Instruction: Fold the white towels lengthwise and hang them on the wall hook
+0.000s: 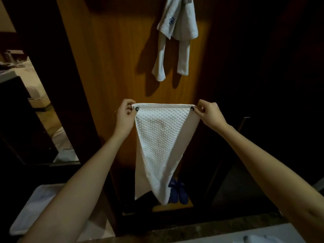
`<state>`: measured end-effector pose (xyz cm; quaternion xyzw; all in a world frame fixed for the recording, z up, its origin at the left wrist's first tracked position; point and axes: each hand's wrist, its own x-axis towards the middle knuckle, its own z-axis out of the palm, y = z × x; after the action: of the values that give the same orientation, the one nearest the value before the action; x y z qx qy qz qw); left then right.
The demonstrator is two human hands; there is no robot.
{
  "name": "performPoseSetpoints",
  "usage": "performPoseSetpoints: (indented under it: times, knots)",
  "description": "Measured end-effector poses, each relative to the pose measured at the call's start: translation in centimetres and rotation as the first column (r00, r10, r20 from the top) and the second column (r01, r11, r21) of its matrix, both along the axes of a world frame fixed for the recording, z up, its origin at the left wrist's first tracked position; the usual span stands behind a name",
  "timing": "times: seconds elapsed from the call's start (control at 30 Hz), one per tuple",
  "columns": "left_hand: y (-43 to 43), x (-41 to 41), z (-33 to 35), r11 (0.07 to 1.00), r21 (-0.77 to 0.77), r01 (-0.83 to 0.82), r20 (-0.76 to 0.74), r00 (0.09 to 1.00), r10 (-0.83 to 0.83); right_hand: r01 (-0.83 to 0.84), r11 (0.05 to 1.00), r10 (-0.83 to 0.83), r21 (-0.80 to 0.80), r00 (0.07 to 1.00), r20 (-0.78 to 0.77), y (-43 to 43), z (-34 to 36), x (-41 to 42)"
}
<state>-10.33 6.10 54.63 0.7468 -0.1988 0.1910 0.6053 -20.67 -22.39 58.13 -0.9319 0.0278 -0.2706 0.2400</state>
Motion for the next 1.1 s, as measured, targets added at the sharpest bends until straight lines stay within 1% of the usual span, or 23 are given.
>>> performPoseSetpoints:
  times: [0.1, 0.17, 0.27, 0.33, 0.4, 0.47, 0.5, 0.53, 0.57, 0.63, 0.7, 0.73, 0.77, 0.83, 0.97, 1.07, 1.1]
  knots:
    - [0.2, 0.0, 0.4, 0.997, -0.024, 0.07, 0.006, 0.998, -0.07, -0.034, 0.998, 0.035, 0.048, 0.999, -0.008, -0.7, 0.1, -0.1]
    - [0.6, 0.2, 0.7, 0.993, -0.024, 0.112, 0.02, 0.994, -0.112, -0.054, 0.998, 0.055, 0.037, 0.998, -0.029, -1.0, 0.5, -0.1]
    - [0.9, 0.4, 1.1, 0.991, 0.024, 0.132, 0.043, 0.99, -0.133, -0.077, 0.997, 0.077, 0.007, 0.996, -0.042, -1.1, 1.0, 0.3]
    - [1.0, 0.6, 1.1, 0.992, 0.067, 0.103, 0.025, 0.994, -0.104, -0.063, 0.998, 0.061, -0.03, 0.996, -0.061, -1.0, 1.0, 0.9]
    - [1.0, 0.9, 0.8, 0.99, 0.128, 0.058, -0.023, 0.998, -0.056, -0.009, 0.994, 0.0, -0.105, 0.997, -0.082, -0.6, 0.6, 1.3]
    - [1.0, 1.2, 0.1, 0.975, 0.222, 0.016, -0.066, 0.998, -0.002, 0.055, 0.982, -0.08, -0.18, 0.988, -0.134, -0.1, -0.2, 1.6]
    - [0.9, 1.1, -0.3, 0.96, 0.281, -0.008, -0.081, 0.996, 0.032, 0.073, 0.981, -0.105, -0.182, 0.98, -0.171, 0.2, -0.6, 1.6]
    - [0.7, 0.9, -0.8, 0.944, 0.328, -0.032, -0.092, 0.994, 0.065, 0.068, 0.986, -0.097, -0.153, 0.976, -0.193, 0.5, -1.2, 1.6]
    - [0.4, 0.6, -1.4, 0.936, 0.347, -0.054, -0.102, 0.99, 0.095, 0.038, 0.995, -0.056, -0.088, 0.976, -0.21, 0.8, -1.7, 1.4]
    - [-0.4, 0.1, -2.6, 0.941, 0.324, -0.098, -0.133, 0.98, 0.148, -0.065, 0.992, 0.089, 0.107, 0.968, -0.235, 1.3, -2.5, 0.6]
    - [-1.1, -0.2, -3.2, 0.949, 0.293, -0.118, -0.189, 0.966, 0.178, -0.158, 0.926, 0.251, 0.343, 0.936, -0.247, 2.1, -2.9, -0.5]
    - [-1.4, -0.3, -3.4, 0.957, 0.272, -0.105, -0.219, 0.961, 0.168, -0.188, 0.885, 0.312, 0.425, 0.918, -0.243, 2.4, -3.1, -0.9]
    - [-1.6, -0.4, -3.4, 0.968, 0.24, -0.078, -0.245, 0.96, 0.137, -0.207, 0.867, 0.347, 0.454, 0.904, -0.249, 2.9, -3.0, -1.5]
    - [-2.0, -0.7, -3.1, 0.987, 0.163, -0.012, -0.26, 0.964, 0.055, -0.244, 0.855, 0.393, 0.458, 0.88, -0.265, 4.0, -2.6, -2.3]
    - [-2.5, -1.4, -1.6, 0.996, 0.052, 0.078, -0.199, 0.978, -0.066, -0.323, 0.828, 0.46, 0.459, 0.858, -0.227, 6.2, -1.0, -2.8]
    - [-2.7, -1.9, -0.5, 0.988, -0.016, 0.151, -0.183, 0.971, -0.151, -0.328, 0.814, 0.513, 0.48, 0.793, -0.329, 7.3, 0.2, -2.4]
    - [-2.7, -2.0, -0.2, 0.984, -0.029, 0.177, -0.176, 0.968, -0.179, -0.33, 0.823, 0.514, 0.462, 0.778, -0.362, 7.6, 0.6, -2.3]
